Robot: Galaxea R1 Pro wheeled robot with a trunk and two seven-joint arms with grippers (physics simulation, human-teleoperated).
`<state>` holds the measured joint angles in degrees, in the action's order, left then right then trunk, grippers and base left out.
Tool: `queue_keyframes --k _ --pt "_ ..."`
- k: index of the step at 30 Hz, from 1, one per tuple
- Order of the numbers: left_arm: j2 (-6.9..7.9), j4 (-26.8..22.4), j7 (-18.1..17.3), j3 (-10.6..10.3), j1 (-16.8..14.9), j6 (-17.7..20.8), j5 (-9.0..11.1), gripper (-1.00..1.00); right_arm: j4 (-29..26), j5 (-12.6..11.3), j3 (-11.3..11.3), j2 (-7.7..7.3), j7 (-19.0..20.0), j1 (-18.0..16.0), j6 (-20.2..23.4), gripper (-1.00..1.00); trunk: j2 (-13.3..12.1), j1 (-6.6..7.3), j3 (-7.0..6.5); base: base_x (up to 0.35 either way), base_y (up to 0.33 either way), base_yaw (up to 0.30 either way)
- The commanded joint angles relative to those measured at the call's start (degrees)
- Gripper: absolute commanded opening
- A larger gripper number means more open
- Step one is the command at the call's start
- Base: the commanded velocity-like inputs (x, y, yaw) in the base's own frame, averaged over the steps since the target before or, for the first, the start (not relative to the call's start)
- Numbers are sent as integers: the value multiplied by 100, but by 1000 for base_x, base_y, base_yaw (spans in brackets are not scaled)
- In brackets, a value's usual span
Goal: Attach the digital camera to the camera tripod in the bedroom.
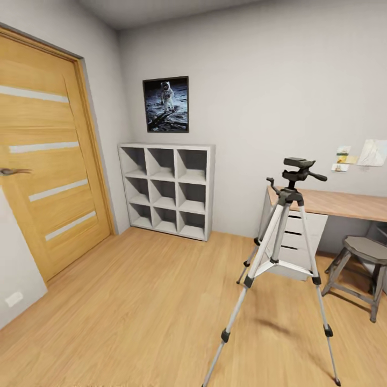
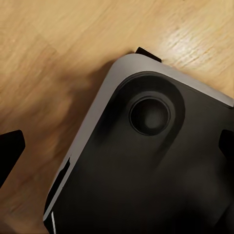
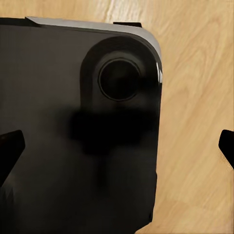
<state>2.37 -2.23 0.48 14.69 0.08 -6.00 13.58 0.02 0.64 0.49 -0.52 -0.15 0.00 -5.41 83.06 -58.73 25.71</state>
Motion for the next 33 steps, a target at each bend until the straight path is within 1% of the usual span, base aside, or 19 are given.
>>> queue_keyframes --k 1,6,11,15,16,18,26,33 --pt "-3 -8 5 -17 1 -7 55 100 0 7 4 -1 -2 0 -15 100 2 0 4 0 0 269" --pt "-47 -17 5 -10 1 -7 55 100 -6 7 11 -8 -2 0 -54 100 2 0 4 0 0 269" --pt "-51 -15 5 0 1 -8 87 100 -6 7 12 -15 -2 0 -63 100 2 0 4 0 0 269" --pt "-52 -15 5 2 1 -7 197 100 -6 7 10 -17 -3 0 -64 100 2 0 4 0 0 269" --pt "-53 -15 5 -4 1 -7 302 100 -4 7 17 -18 3 0 -62 100 2 0 4 0 0 269" --pt "-56 -15 5 -6 1 -6 325 100 -3 7 18 -18 4 0 -60 100 2 0 4 0 0 269" --pt "-61 -15 3 -17 1 -6 353 100 -2 4 21 -11 6 0 -57 100 2 0 4 6 -15 264" --pt "-62 -15 -2 -30 1 -8 320 100 -2 -1 16 -6 0 0 -63 100 2 0 4 102 -130 229"
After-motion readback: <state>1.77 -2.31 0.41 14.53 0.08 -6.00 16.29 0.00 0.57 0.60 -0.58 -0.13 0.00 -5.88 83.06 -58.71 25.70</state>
